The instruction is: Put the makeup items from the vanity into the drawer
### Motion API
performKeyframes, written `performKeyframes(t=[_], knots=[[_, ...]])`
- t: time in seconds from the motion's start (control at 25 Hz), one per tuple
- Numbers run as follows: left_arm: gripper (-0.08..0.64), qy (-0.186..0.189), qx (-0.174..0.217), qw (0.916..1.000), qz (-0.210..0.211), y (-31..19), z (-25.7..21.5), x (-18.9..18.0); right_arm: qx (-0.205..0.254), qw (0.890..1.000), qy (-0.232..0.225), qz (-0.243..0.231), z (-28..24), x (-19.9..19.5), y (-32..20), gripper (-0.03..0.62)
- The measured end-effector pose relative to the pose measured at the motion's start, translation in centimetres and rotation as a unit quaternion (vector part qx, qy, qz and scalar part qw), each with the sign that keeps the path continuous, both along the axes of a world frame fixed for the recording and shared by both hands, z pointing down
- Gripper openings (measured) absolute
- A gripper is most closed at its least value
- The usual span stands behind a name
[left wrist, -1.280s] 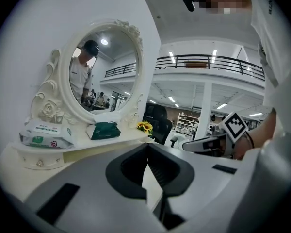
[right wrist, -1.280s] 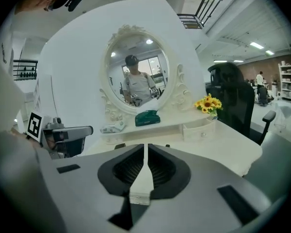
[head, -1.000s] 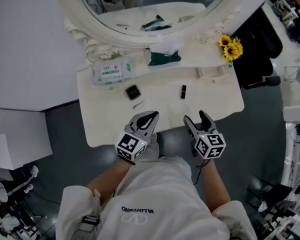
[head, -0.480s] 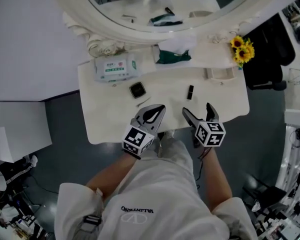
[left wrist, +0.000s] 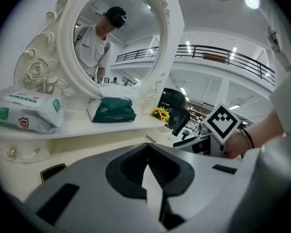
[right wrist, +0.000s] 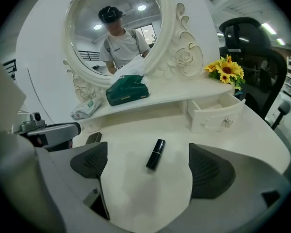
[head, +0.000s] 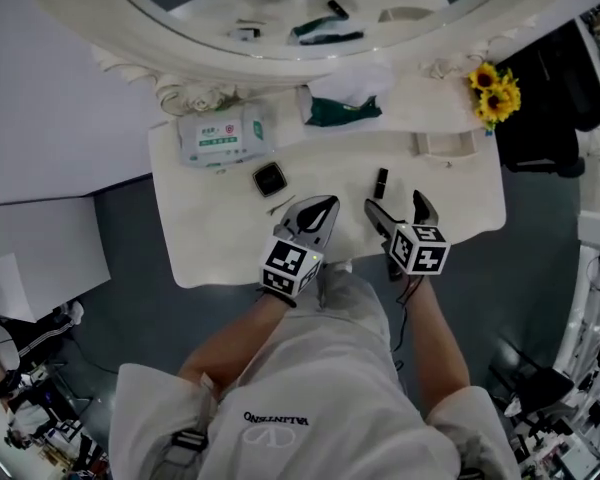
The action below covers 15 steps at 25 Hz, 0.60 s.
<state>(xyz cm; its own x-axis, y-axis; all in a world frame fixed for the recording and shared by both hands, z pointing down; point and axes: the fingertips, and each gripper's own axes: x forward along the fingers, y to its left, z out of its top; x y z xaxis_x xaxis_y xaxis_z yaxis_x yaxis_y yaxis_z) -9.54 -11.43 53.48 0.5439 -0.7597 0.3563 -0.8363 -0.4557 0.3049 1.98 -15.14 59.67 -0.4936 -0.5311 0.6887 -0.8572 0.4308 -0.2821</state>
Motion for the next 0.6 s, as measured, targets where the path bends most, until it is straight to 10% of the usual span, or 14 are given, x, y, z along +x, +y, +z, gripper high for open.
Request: performKeyframes(t=[0.6], knots=[[0.003,-0.022,-0.056,0.9980,-0.021,-3.8,5.8,2.8,-0.046,0.998,0.027,-0.015,5.0,-0.1,-2.1,0.520]])
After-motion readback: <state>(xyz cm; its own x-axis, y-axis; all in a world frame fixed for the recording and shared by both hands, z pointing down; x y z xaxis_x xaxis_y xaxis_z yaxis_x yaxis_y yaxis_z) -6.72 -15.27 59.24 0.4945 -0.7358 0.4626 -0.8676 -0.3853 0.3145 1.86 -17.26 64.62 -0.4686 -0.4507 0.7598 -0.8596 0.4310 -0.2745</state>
